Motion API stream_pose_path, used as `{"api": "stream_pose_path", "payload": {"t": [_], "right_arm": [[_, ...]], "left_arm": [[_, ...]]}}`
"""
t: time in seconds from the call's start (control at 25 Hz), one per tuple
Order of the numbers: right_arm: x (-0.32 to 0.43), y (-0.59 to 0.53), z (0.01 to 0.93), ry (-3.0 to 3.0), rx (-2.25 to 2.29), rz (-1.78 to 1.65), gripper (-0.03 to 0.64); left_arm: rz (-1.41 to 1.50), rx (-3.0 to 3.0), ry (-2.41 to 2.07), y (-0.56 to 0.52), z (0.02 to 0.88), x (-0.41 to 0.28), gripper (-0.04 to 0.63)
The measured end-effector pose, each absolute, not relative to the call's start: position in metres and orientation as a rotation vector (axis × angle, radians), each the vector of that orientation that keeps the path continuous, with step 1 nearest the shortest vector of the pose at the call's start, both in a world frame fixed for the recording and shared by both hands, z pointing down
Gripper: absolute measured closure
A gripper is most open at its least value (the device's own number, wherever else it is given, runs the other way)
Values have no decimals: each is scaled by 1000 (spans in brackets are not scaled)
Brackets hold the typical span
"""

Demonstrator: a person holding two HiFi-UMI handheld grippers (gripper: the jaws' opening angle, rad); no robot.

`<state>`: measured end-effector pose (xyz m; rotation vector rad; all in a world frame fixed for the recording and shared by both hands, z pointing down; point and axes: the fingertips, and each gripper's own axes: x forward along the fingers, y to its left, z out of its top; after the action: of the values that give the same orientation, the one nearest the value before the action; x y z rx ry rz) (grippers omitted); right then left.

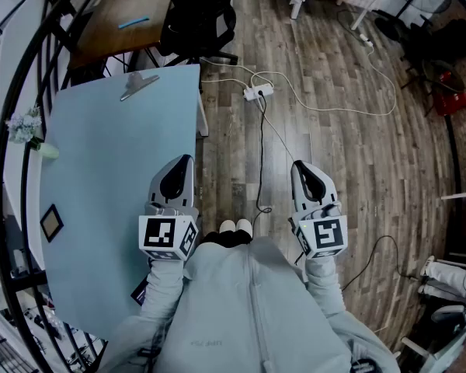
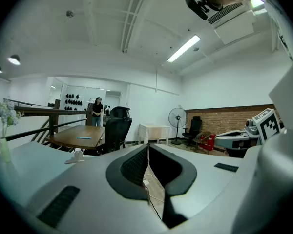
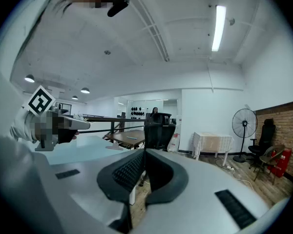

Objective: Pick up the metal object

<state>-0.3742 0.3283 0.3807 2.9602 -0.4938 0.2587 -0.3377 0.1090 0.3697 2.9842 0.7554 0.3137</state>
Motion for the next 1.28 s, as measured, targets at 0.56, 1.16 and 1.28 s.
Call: {"api": "stream_pose_path", "payload": {"t": [0.56, 1.16, 1.28], "right_arm": [[-351, 348, 394, -476, 3023, 291, 592], [-198, 355, 384, -510, 3002, 261, 592], [-167, 354, 385, -528, 3004, 266, 592]], "left_arm": [[347, 3013, 788, 124, 380, -312, 565], [295, 3029, 749, 134, 373, -158, 565], [282, 3036, 727, 133, 374, -130, 565]]}}
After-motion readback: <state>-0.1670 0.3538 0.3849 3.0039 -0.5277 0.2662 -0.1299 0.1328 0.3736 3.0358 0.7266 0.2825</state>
